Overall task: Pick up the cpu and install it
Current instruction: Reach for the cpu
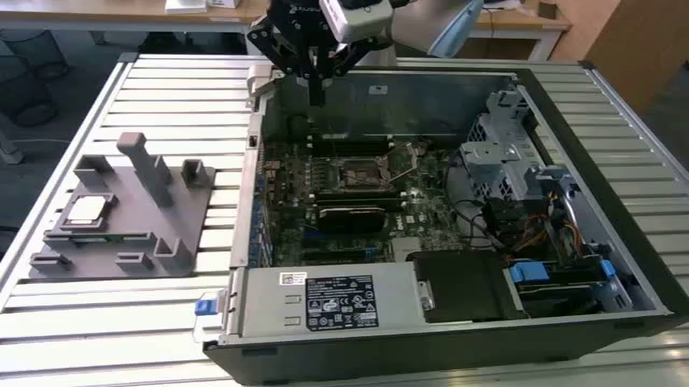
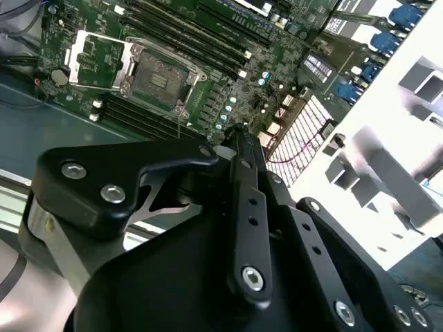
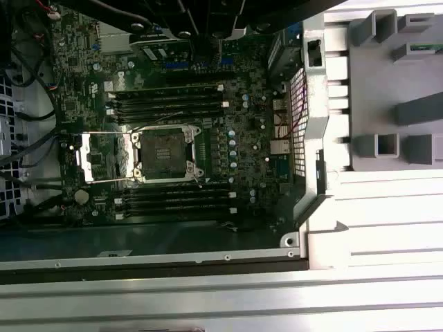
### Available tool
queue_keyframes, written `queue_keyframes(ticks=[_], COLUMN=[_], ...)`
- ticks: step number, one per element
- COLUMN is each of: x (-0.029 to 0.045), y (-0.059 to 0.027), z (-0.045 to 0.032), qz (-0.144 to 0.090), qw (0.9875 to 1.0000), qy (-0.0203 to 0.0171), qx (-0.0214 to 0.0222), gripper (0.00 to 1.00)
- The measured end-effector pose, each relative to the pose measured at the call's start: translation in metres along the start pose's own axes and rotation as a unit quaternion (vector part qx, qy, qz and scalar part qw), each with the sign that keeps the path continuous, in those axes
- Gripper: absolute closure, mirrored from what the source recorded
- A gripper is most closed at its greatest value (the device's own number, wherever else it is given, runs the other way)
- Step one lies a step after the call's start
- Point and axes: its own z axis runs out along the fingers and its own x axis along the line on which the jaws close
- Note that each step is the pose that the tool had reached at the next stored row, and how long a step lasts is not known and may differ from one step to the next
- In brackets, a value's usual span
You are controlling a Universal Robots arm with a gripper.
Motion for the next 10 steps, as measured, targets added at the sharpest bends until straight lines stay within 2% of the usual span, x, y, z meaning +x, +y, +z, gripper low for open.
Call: queue_keyframes(ticks=[10], x=[0.0027], y=[-0.0002], z=[-0.0001], qz=[0.0], qw=[1.0], qy=[0.0], qx=[0.0], gripper=[0.89])
